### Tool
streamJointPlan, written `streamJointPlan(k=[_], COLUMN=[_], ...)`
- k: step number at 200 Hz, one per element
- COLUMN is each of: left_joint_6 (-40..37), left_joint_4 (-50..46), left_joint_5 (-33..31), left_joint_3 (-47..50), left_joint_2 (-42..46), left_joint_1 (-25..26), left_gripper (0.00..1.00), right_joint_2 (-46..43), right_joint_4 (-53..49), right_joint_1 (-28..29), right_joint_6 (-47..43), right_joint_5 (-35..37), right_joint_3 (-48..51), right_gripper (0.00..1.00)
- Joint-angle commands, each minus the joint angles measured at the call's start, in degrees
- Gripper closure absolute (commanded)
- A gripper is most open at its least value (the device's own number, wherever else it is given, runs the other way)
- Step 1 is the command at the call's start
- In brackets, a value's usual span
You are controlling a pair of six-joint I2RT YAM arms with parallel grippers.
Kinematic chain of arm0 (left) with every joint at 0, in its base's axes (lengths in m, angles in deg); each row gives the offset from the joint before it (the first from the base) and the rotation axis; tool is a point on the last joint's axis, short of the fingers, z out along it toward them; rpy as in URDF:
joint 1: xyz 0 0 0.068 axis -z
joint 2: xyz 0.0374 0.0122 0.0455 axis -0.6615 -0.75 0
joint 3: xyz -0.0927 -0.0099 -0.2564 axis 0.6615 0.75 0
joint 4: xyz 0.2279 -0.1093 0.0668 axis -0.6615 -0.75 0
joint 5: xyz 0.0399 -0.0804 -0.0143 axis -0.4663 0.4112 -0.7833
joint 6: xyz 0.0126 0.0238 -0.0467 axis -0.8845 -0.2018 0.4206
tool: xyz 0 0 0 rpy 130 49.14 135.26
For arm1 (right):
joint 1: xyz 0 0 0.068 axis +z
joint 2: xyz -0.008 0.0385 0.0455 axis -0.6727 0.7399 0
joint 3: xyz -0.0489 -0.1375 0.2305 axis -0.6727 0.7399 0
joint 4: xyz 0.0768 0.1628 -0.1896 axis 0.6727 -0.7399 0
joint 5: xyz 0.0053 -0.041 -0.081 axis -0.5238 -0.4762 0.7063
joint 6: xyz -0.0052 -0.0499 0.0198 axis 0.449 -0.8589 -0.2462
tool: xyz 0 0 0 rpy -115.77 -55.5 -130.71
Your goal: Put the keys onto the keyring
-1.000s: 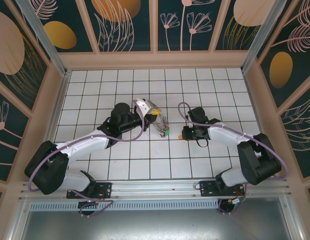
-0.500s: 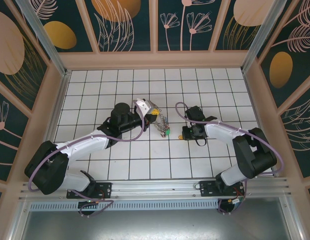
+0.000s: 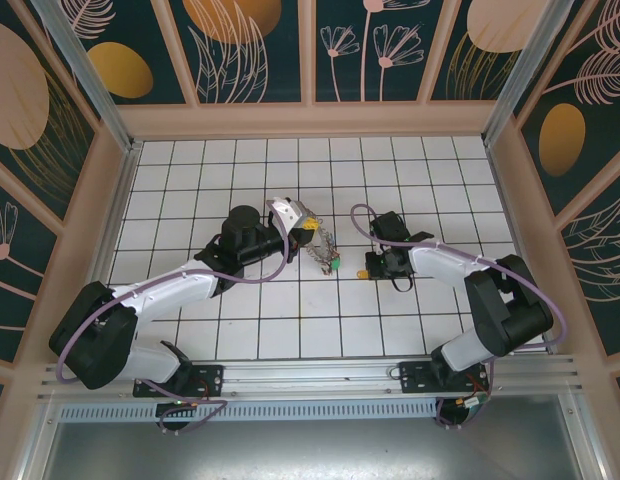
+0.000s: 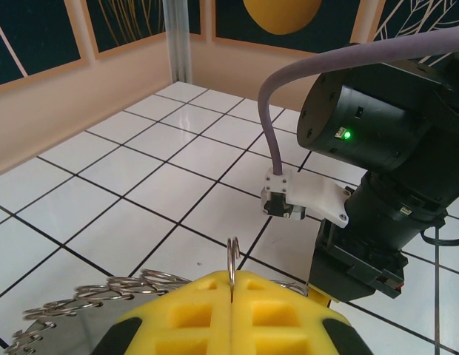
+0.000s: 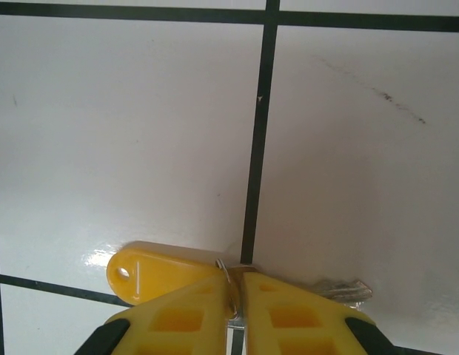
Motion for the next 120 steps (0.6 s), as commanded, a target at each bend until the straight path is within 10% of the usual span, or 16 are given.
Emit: streamJointPlan(k=[1,120], left_joint_6=[0.4,0.4], left_joint_4=[4.1,3.8], left_joint_5=[-0.2,-0.1], left_joint_3=[-0.3,-0.4], left_joint_2=[1.5,1.4], left_joint_1=[0.3,0.3], left_gripper=[1.0,1.0], right_joint_2=[-0.9,-0.4], right_joint_4=[-0.3,2.0], right_joint_1=[0.4,0.2], right_joint_6=[0.5,1.1], right_joint_5=[1.2,1.5], right_joint_3=[-1.3,-0.3], right_gripper=[0.85,0.87])
